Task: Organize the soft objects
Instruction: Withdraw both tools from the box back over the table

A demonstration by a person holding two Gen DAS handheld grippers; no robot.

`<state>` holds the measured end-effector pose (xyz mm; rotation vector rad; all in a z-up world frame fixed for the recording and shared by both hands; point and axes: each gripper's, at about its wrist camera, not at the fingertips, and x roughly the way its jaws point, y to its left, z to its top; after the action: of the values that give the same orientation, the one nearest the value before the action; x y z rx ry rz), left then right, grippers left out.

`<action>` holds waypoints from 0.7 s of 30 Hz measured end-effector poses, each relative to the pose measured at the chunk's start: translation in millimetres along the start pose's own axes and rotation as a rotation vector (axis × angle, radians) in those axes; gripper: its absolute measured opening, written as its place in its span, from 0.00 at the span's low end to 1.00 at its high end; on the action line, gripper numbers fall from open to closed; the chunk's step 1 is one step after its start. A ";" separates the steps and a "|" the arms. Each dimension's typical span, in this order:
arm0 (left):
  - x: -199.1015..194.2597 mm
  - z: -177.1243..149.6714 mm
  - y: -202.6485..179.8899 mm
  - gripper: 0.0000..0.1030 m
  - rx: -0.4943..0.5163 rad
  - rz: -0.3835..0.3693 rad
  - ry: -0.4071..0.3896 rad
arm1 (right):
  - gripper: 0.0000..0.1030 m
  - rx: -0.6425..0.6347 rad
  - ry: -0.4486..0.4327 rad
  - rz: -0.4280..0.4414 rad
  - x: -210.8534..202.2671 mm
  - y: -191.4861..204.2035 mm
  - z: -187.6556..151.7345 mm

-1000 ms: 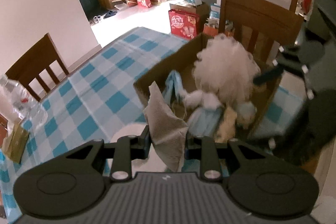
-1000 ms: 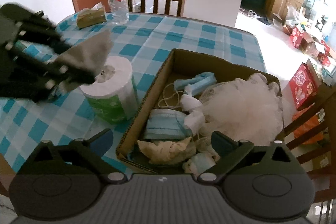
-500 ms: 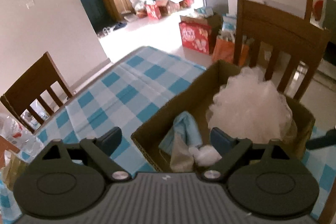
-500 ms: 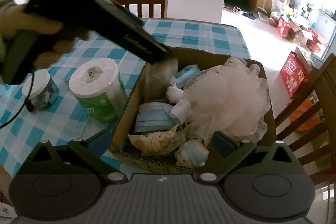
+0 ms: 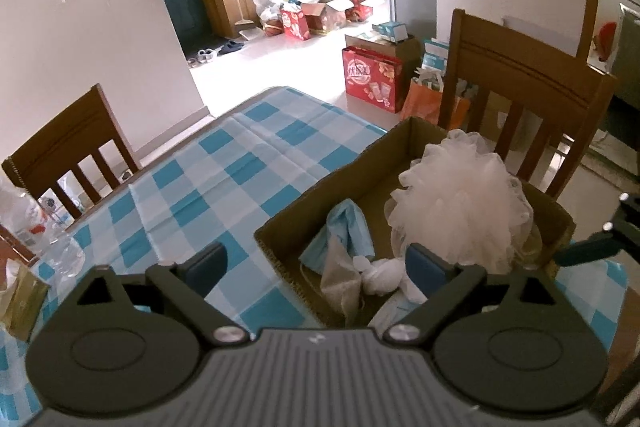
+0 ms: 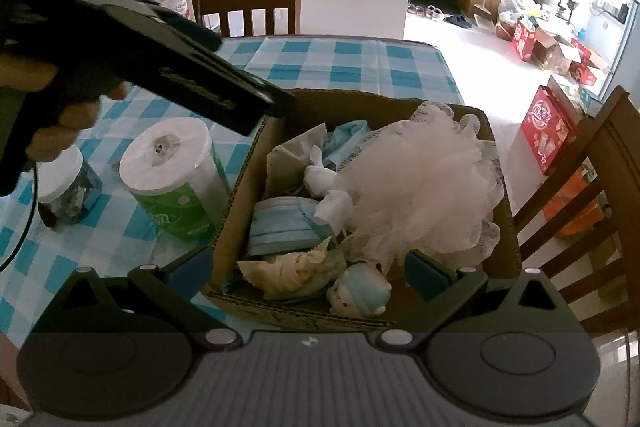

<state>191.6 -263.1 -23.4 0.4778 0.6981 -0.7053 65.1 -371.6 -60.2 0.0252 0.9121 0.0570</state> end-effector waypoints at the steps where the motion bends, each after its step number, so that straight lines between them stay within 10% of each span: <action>1: -5.8 -2.4 1.2 0.94 -0.003 0.001 -0.005 | 1.00 0.000 0.000 -0.002 -0.4 1.2 0.2; 21: -105.2 -96.8 31.7 0.96 -0.178 0.051 -0.041 | 1.00 -0.032 -0.021 -0.049 -10.9 51.2 5.6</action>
<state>116.1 -138.6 -8.3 0.3156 0.7004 -0.5970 60.9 -321.2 -45.8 -0.0268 0.8902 0.0255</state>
